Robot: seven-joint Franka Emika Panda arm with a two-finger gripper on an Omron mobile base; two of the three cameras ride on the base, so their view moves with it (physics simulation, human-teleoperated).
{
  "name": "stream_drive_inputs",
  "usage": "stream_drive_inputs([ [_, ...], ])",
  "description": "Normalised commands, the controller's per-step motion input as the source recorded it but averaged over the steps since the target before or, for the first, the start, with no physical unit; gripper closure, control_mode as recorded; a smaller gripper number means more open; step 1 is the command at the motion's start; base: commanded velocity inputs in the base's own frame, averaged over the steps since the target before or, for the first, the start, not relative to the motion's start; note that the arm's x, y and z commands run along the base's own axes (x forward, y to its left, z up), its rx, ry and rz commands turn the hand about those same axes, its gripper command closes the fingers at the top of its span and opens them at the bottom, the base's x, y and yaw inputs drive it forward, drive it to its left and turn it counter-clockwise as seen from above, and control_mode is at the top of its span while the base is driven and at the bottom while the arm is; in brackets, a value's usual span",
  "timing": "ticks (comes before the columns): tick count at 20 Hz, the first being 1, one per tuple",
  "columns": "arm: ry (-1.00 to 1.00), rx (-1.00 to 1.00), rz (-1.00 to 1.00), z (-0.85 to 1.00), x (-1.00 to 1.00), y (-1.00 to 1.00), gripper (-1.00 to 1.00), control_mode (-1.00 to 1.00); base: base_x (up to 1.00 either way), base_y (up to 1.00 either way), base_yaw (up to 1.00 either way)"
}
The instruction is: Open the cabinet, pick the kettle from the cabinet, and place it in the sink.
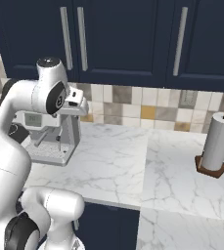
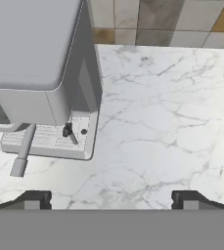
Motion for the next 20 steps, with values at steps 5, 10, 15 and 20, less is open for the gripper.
stream_drive_inputs([
  [5, -0.06, 0.00, 0.00, 0.12, -0.13, 0.00, -1.00, -1.00, 0.00, 0.00, 0.00],
  [10, 0.00, -0.01, 0.00, 0.18, -0.05, 0.02, -1.00, -1.00, 0.00, 0.00, 0.00],
  [15, 0.00, 0.00, 0.00, 0.23, 0.00, 0.00, -1.00, -1.00, 0.00, 0.00, 0.00],
  [20, -0.04, 0.00, 0.00, 0.23, 0.00, 0.02, -1.00, -1.00, 0.00, 0.00, 0.00],
])
